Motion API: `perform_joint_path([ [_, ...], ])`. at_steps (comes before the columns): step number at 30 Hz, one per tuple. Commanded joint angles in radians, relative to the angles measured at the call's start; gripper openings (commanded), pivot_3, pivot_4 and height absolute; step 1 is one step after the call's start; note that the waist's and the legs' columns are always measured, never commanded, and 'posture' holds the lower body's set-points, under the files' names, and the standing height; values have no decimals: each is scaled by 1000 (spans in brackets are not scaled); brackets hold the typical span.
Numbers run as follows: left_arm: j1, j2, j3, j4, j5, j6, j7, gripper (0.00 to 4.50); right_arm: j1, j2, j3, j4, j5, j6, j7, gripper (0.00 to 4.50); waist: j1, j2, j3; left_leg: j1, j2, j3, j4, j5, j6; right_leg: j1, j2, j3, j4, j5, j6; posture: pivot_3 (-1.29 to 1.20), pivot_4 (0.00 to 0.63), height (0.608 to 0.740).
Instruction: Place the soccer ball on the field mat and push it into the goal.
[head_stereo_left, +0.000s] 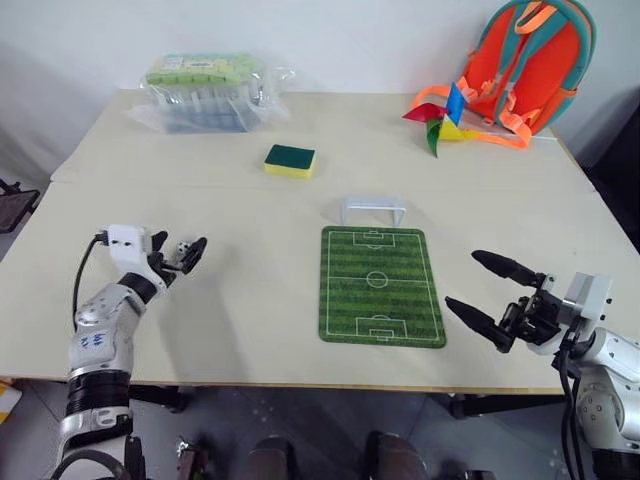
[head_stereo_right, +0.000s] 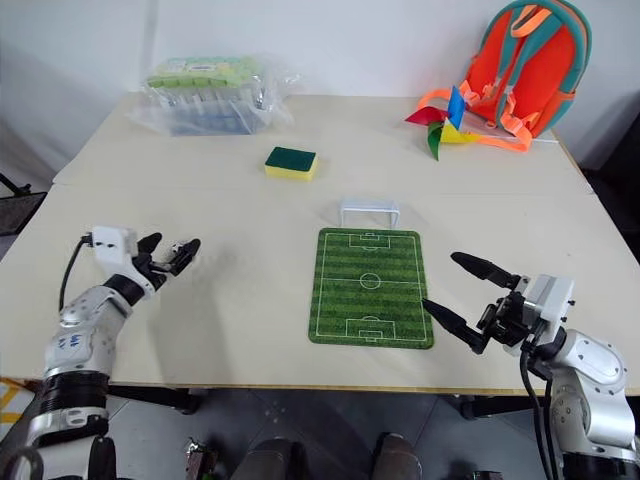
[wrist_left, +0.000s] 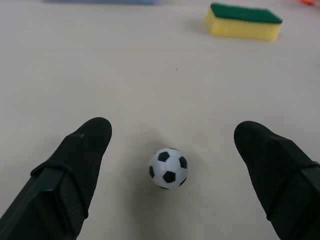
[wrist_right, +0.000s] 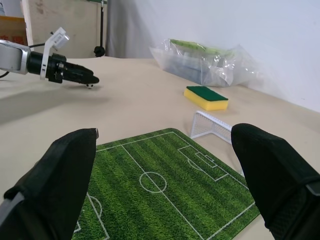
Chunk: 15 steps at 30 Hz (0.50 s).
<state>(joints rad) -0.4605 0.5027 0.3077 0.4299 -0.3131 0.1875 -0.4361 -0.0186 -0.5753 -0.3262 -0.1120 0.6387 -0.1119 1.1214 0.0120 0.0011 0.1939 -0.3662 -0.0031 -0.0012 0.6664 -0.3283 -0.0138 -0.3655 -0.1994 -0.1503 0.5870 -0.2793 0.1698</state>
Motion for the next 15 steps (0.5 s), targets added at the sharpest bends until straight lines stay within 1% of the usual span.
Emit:
perform_joint_path([
  [1, -23, 3, -11, 35, 30, -19, 16, 4304, 17, 8, -20, -37, 7, -19, -13, 4500, 0, 0, 0, 0, 0, 0, 0, 0, 0, 0, 0, 0, 0, 0, 0, 0, 150, 740],
  [3, -18, -2, -17, 33, 19, -15, -10, 3856, 27, 12, -21, -35, 3, -23, -17, 4500, 0, 0, 0, 0, 0, 1, 0, 0, 0, -1, 0, 1, 0, 0, 0, 0, 150, 740],
  [12, 10, -22, -29, 20, 31, -27, -25, 975, 73, 20, -43, 4, -1, -87, 4, 4500, 10, 0, 0, 0, 0, 2, 0, 0, 0, -1, 0, 3, 1, 0, 0, 0, 150, 740],
  [13, 11, -22, -30, 21, 32, -34, -29, 860, 79, 19, -45, 9, 1, -95, 10, 4500, 10, 0, 0, 0, 0, 3, 0, 0, 0, -1, 0, 3, 1, 0, 0, 0, 150, 740],
  [15, 12, -21, -23, 21, 23, -60, -47, 861, 87, 15, -50, 20, 4, -106, 20, 4500, 10, 0, 0, 0, 0, 3, 0, 0, 0, -1, 0, 3, 1, 0, 0, 0, 150, 740],
])
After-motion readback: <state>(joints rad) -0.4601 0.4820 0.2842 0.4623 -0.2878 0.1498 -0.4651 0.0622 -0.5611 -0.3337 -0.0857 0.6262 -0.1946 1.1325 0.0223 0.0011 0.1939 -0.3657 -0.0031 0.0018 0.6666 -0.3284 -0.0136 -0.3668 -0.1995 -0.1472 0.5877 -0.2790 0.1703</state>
